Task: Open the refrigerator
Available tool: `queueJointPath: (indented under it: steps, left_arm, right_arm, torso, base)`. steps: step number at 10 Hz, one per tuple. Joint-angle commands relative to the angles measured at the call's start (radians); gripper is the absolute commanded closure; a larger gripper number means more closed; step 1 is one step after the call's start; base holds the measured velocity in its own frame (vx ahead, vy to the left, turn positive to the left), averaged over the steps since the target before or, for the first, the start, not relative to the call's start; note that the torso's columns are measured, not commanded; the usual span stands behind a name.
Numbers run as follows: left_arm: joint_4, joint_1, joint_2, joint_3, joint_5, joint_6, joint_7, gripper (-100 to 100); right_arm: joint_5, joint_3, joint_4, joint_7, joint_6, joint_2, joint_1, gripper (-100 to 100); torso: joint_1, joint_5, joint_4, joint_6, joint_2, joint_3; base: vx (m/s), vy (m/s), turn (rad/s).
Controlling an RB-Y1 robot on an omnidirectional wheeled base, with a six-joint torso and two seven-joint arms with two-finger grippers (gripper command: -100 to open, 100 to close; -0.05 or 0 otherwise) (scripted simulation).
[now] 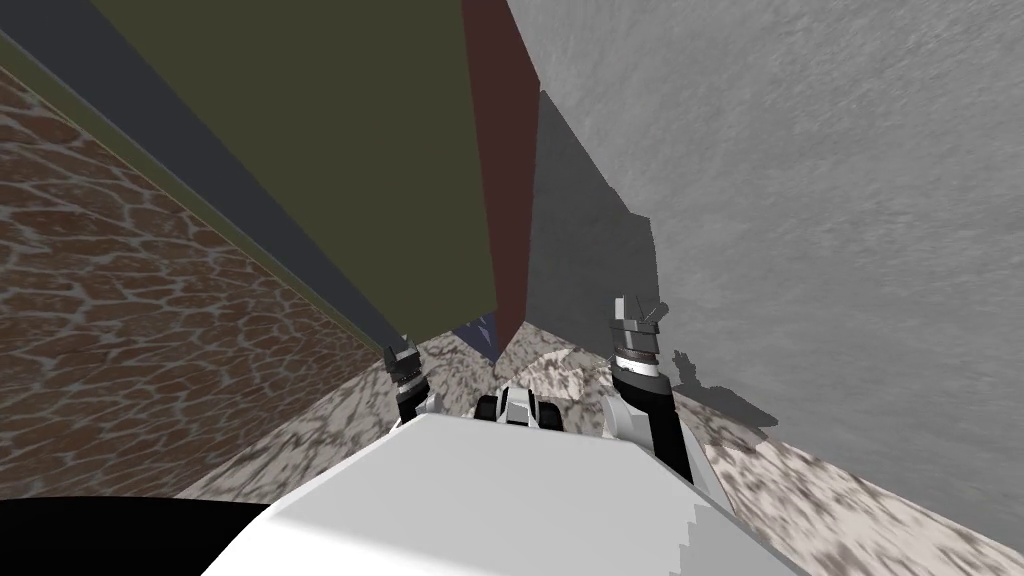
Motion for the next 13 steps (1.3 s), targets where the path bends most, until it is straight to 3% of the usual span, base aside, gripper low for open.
queueJointPath:
  steps: [1, 2, 3, 6, 7, 8, 13]
  left_arm:
    - [0.018, -0.032, 0.063, 0.047, 0.033, 0.054, 0.021, -100]
    - [0.029, -0.047, 0.087, 0.065, 0.045, 0.073, 0.029, -100]
    - [0.029, -0.047, 0.087, 0.065, 0.045, 0.073, 0.029, -100]
    - [0.063, -0.092, 0.158, 0.118, 0.082, 0.130, 0.053, -100]
    - [0.077, -0.086, 0.140, 0.103, 0.074, 0.120, 0.050, -100]
    - [0.081, -0.088, 0.142, 0.105, 0.076, 0.128, 0.052, 0]
    - [0.091, -0.081, 0.132, 0.101, 0.075, 0.139, 0.051, 0]
  right_arm:
    - [0.000, 0.000, 0.000, 0.000, 0.000, 0.000, 0.000, 0]
    - [0.000, 0.000, 0.000, 0.000, 0.000, 0.000, 0.000, 0]
    - [0.000, 0.000, 0.000, 0.000, 0.000, 0.000, 0.000, 0]
    - [0.000, 0.000, 0.000, 0.000, 0.000, 0.000, 0.000, 0]
    - [0.000, 0.000, 0.000, 0.000, 0.000, 0.000, 0.000, 0]
    - [0.000, 0.000, 0.000, 0.000, 0.000, 0.000, 0.000, 0]
    - [0.000, 0.000, 0.000, 0.000, 0.000, 0.000, 0.000, 0]
  torso:
    - [-0.002, -0.002, 0.000, -0.002, -0.002, -0.002]
    - [-0.006, -0.004, 0.001, -0.004, 0.001, 0.000]
    - [-0.010, -0.007, 0.002, -0.003, 0.003, 0.001]
    - [-0.014, -0.009, 0.004, -0.003, 0.007, 0.003]
    - [-0.017, -0.012, 0.005, -0.002, 0.008, 0.003]
    - [-0.017, -0.009, 0.004, -0.002, 0.007, 0.003]
    - [-0.009, -0.003, 0.000, 0.000, 0.001, 0.000]
  base:
    - [-0.091, -0.087, -0.153]
    - [-0.076, -0.089, -0.112]
    - [-0.034, -0.050, -0.033]
    - [-0.055, -0.074, -0.119]
    - [-0.023, -0.031, -0.031]
    - [0.000, 0.000, 0.000]
    - [0.000, 0.000, 0.000]
